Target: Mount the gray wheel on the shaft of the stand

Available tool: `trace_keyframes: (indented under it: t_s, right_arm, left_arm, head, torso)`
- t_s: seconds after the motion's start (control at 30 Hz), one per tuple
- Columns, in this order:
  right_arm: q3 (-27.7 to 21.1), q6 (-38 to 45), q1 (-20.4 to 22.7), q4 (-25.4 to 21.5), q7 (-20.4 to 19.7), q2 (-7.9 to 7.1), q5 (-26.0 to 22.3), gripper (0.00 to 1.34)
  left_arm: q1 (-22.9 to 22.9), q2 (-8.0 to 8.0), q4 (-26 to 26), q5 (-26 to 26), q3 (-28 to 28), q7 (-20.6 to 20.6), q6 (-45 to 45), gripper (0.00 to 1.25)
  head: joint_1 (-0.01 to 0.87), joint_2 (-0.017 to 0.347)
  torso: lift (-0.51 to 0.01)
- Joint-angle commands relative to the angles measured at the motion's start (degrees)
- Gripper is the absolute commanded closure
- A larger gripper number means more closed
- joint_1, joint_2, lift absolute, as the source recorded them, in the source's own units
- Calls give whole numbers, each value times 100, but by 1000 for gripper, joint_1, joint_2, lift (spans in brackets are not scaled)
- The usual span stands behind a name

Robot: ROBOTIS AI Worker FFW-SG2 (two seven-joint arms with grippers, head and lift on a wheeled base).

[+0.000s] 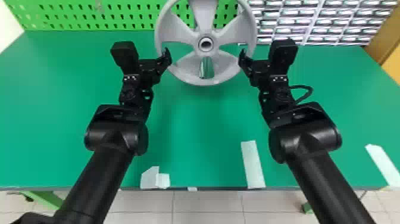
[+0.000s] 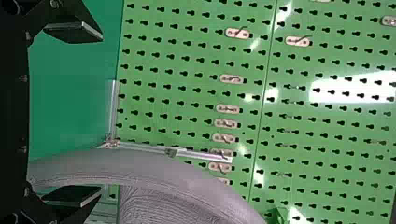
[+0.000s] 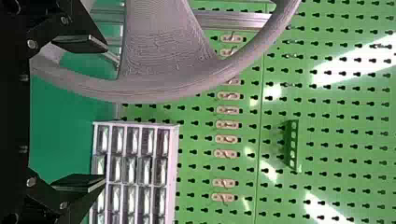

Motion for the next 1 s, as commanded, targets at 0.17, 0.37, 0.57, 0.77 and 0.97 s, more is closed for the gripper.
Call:
trace_keyframes:
  t_s: [0.17, 0.37, 0.57, 0.77, 0.97]
  right_arm:
    - [-9, -88, 145, -195, 0, -50, 0, 295]
    - [0, -141, 321, -406, 9, -111, 8, 295]
    - [-35, -167, 505, -600, 9, -155, 17, 295]
    - [-53, -229, 619, -714, 70, -217, 44, 295]
    - [-88, -361, 742, -802, 132, -226, 61, 297]
  left_arm:
    - [208, 64, -314, -14, 47, -78, 106, 133]
    - [436, 134, -710, -173, 126, -192, 299, 133]
    - [665, 195, -1052, -348, 214, -227, 475, 147]
    - [840, 213, -1316, -507, 320, -298, 625, 151]
    - [1016, 213, -1562, -577, 443, -359, 730, 157]
  head:
    - [865, 52]
    - [865, 52]
    - [865, 52]
    - [865, 52]
    - [865, 52]
  torso:
    - [-101]
    - [-101]
    - [-101]
    - [-101]
    - [-101]
